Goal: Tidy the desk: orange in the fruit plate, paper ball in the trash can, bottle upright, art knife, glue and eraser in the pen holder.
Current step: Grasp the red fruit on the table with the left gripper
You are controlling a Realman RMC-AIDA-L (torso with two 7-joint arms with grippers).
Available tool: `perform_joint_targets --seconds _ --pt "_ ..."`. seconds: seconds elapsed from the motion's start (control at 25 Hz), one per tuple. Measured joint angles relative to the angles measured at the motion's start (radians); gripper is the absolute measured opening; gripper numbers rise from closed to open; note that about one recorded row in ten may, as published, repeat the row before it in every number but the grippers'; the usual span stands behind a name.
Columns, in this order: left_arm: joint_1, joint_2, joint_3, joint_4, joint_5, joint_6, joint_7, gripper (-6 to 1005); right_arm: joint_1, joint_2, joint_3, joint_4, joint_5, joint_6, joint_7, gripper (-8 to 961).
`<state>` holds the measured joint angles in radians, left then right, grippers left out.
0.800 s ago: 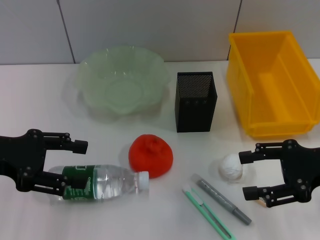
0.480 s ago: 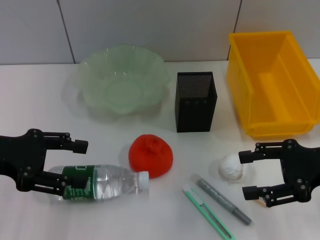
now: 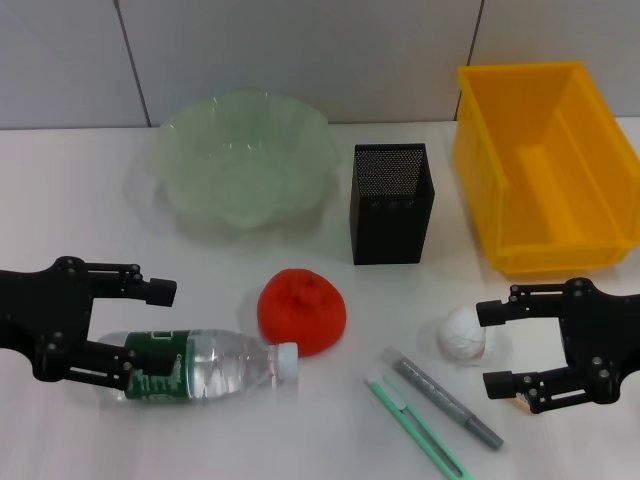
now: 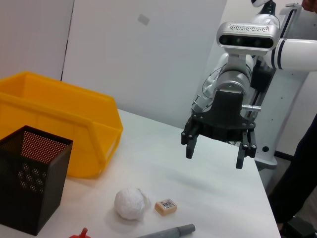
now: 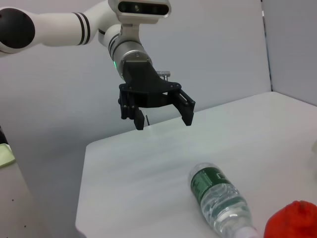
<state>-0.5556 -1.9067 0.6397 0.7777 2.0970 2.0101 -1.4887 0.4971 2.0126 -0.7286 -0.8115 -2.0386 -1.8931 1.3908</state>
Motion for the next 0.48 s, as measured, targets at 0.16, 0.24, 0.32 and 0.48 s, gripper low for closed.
perform_joint_targets --seconds 0.16,0.24,0.32,0.48 --pt "-0.003 0.000 0.000 0.000 0.002 -0.001 0.001 815 0.000 0.000 0.000 0.000 0.000 0.002 0.000 797" --pt "-0.004 0.000 0.000 0.001 0.002 -0.002 0.002 815 0.001 0.000 0.000 0.003 0.000 0.004 0.000 797" --pt "-0.004 0.000 -0.003 0.004 0.002 -0.004 0.002 815 -0.001 0.001 0.000 0.004 0.000 0.005 0.000 797" --pt "-0.005 -0.014 -0.016 0.029 0.001 -0.027 0.001 815 -0.016 0.000 0.007 0.000 0.000 0.003 0.001 796"
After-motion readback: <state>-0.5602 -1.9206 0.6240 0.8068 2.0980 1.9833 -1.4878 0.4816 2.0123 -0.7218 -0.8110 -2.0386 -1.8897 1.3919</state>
